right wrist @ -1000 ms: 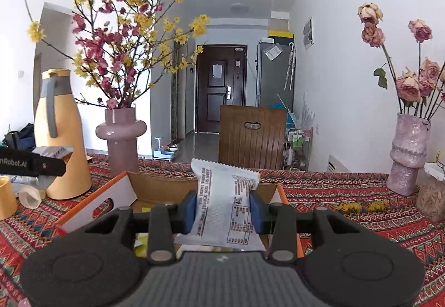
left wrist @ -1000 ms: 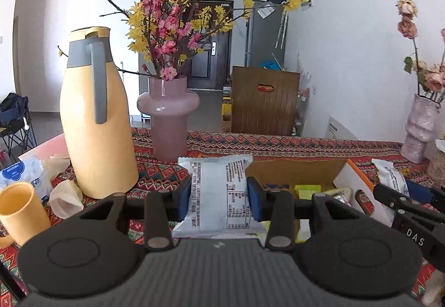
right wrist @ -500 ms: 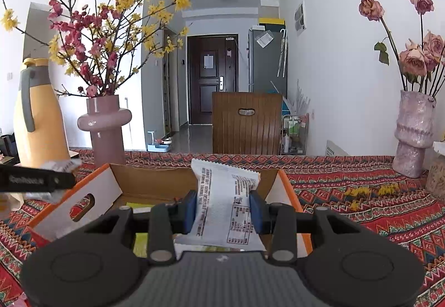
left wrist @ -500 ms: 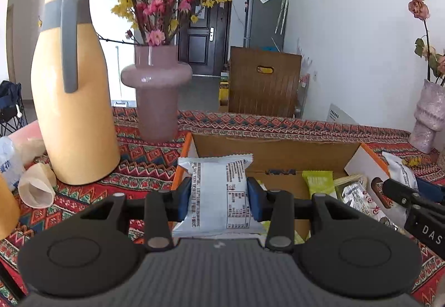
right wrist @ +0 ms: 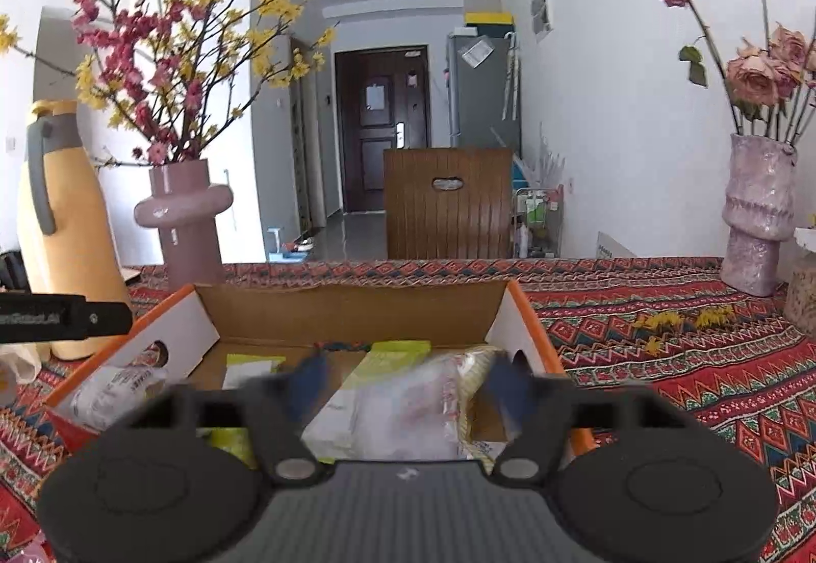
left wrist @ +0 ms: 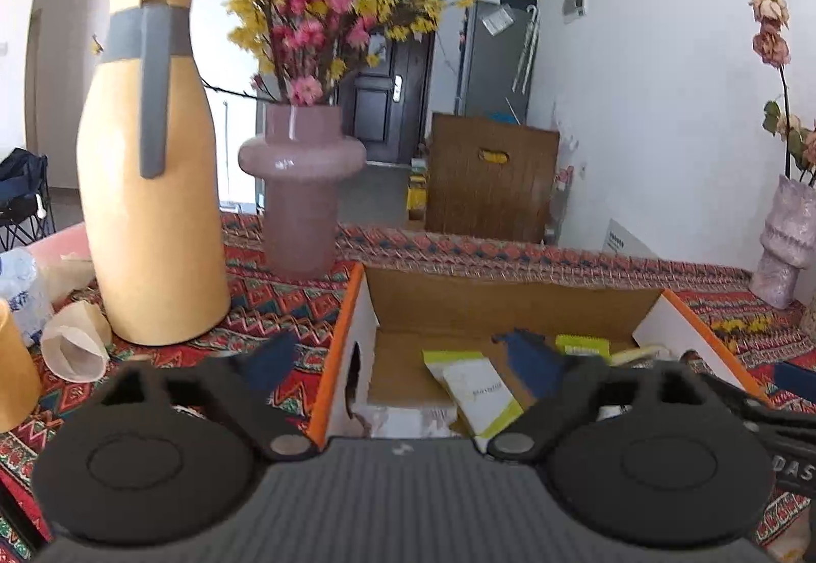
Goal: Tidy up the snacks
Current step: 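Carry both white packets into the cardboard box and open both tools, then move both tools back from the box to the snack pile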
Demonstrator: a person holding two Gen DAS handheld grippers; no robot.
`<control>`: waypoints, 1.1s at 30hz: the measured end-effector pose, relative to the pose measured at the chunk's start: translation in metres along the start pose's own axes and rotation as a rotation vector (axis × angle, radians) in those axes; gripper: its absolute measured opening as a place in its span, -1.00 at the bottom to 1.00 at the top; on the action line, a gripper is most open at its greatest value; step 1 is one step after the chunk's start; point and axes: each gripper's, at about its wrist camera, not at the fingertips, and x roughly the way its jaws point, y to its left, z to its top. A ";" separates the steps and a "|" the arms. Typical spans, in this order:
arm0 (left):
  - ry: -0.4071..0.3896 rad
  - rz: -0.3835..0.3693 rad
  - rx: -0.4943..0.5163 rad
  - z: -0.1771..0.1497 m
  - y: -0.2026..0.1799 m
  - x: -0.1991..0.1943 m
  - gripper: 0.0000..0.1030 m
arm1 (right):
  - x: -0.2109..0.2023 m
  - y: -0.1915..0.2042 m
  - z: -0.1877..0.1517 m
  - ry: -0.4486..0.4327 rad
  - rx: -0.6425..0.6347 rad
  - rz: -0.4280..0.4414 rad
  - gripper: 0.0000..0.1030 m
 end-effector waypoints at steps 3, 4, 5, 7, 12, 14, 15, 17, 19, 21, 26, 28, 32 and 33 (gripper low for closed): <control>-0.023 0.002 -0.003 0.000 0.000 -0.006 1.00 | -0.003 -0.004 0.000 -0.018 0.025 -0.010 1.00; -0.026 0.002 -0.002 0.000 -0.001 -0.007 1.00 | -0.004 -0.005 0.000 -0.018 0.031 -0.012 1.00; -0.028 0.004 0.000 0.000 -0.001 -0.007 1.00 | -0.004 -0.005 0.000 -0.019 0.035 -0.013 1.00; -0.029 0.005 0.005 -0.001 -0.002 -0.008 1.00 | -0.004 -0.006 0.000 -0.018 0.039 -0.013 1.00; -0.035 0.005 0.003 0.001 -0.002 -0.011 1.00 | -0.006 -0.005 -0.001 -0.027 0.033 -0.013 1.00; -0.047 0.018 0.001 0.003 -0.001 -0.015 1.00 | -0.008 -0.004 -0.001 -0.032 0.031 -0.014 1.00; -0.055 0.019 -0.001 0.003 -0.001 -0.018 1.00 | -0.008 -0.005 -0.001 -0.035 0.031 -0.014 1.00; -0.068 0.011 -0.009 0.005 -0.001 -0.025 1.00 | -0.009 -0.005 0.000 -0.040 0.032 -0.014 1.00; -0.086 0.017 -0.009 0.008 -0.002 -0.033 1.00 | -0.011 -0.006 0.001 -0.047 0.033 -0.011 1.00; -0.095 0.026 -0.001 0.010 -0.003 -0.039 1.00 | -0.014 -0.006 0.002 -0.057 0.033 -0.011 1.00; -0.097 0.021 -0.005 0.010 0.001 -0.059 1.00 | -0.030 -0.007 0.012 -0.091 0.045 -0.001 1.00; -0.099 0.019 0.000 0.009 0.002 -0.068 1.00 | -0.039 -0.006 0.015 -0.106 0.044 0.005 1.00; -0.096 0.013 0.017 0.005 0.005 -0.084 1.00 | -0.062 -0.003 0.014 -0.125 0.034 0.027 1.00; -0.095 0.009 0.018 0.003 0.006 -0.090 1.00 | -0.068 -0.003 0.013 -0.128 0.032 0.031 1.00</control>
